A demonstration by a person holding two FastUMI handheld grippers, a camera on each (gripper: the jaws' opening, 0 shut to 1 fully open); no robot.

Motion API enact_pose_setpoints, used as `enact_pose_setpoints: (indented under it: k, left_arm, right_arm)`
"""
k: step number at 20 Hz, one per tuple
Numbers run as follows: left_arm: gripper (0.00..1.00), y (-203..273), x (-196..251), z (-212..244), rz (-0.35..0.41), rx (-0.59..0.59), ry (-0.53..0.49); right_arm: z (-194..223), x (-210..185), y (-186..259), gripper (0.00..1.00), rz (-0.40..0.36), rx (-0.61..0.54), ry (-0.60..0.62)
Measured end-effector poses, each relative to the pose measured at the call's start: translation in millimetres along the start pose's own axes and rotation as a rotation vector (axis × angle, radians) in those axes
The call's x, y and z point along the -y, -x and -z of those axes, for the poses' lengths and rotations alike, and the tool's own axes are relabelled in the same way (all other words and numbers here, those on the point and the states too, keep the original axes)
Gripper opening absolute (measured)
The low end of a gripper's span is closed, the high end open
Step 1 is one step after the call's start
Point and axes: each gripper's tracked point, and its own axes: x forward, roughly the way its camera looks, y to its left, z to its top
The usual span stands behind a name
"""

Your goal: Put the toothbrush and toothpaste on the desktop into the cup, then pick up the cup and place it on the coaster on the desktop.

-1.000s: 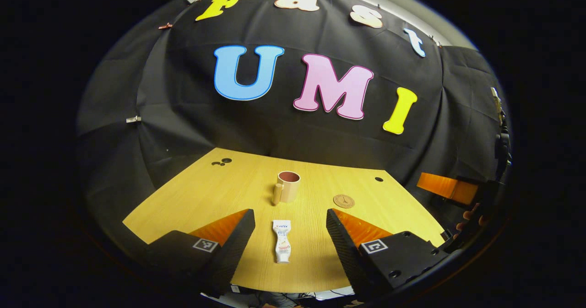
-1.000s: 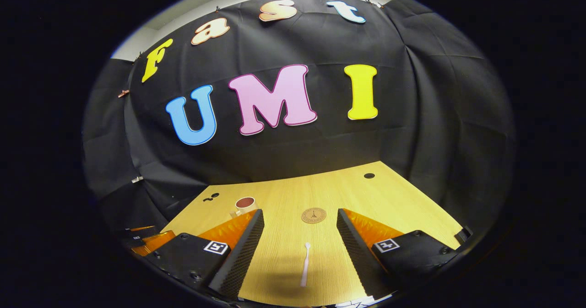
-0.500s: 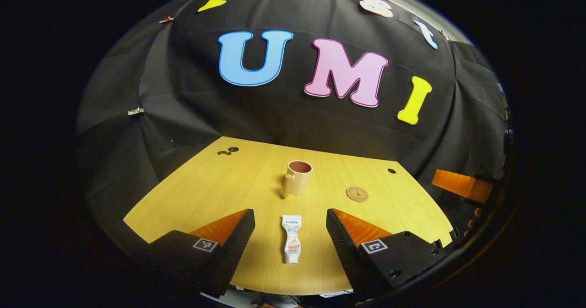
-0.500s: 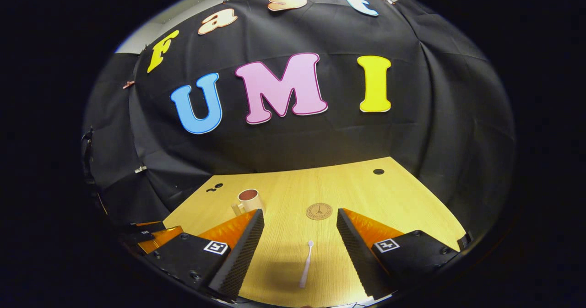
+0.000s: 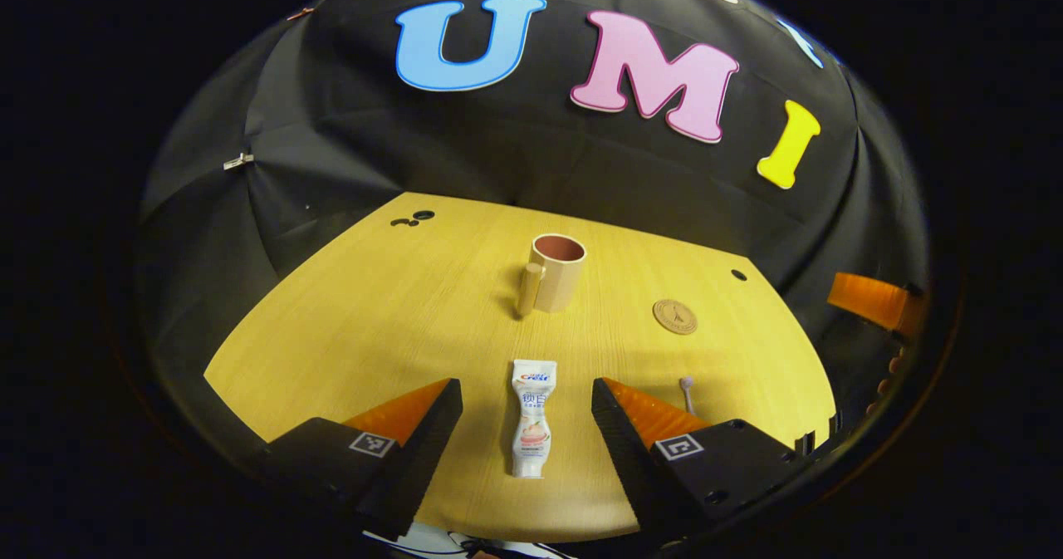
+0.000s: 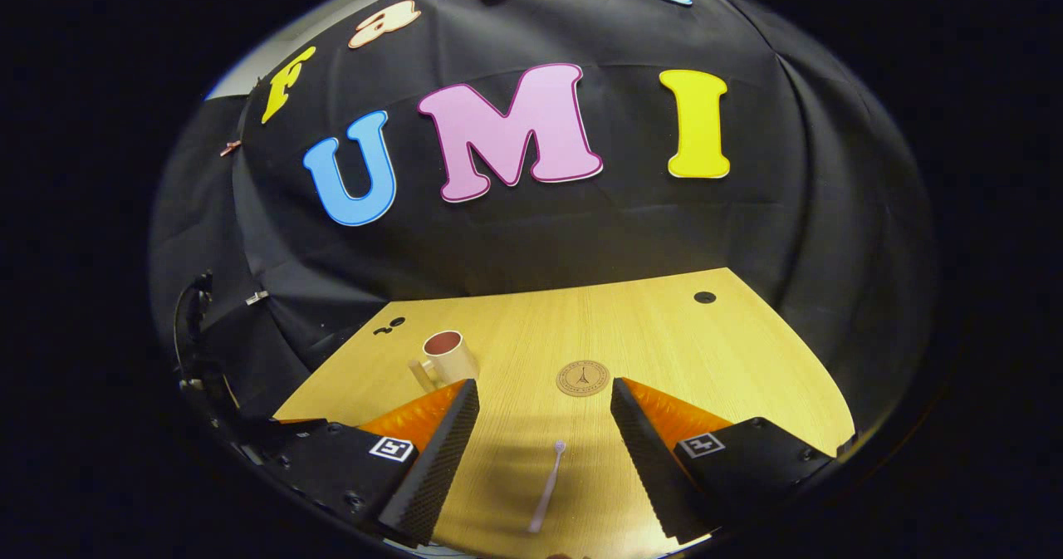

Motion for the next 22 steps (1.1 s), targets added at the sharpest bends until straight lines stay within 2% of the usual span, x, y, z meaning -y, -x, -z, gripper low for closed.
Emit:
enact_pose_setpoints:
  k: [4, 7, 11, 15, 19, 22]
  left_arm:
    - [0.98, -38.2, -3.8, 23.4, -0.043, -0.100, -0.050]
    - [0.98, -61.6, -2.5, 42.7, -0.048, -0.181, -0.073]
    - [0.98, -80.5, -4.1, 65.7, -0.061, -0.274, -0.068]
    - [0.97, -93.6, -6.3, 79.1, -0.085, -0.341, -0.085]
    - [0.90, -102.3, -1.7, 84.6, -0.090, -0.385, -0.106]
    - [0.80, -104.0, 3.5, 85.3, -0.081, -0.414, -0.113]
  right_arm:
    - [8.7, 12.5, -20.8, 0.98, -0.014, -0.048, -0.010]
    - [17.6, 21.4, -32.5, 0.98, -0.014, -0.087, -0.012]
    - [31.7, 32.8, -44.3, 0.99, -0.012, -0.116, 0.027]
    - [46.8, 36.9, -50.7, 0.99, -0.020, -0.158, 0.005]
    - [63.4, 39.8, -49.9, 0.99, -0.033, -0.195, -0.010]
    - [79.6, 36.5, -47.4, 0.99, -0.040, -0.237, -0.020]
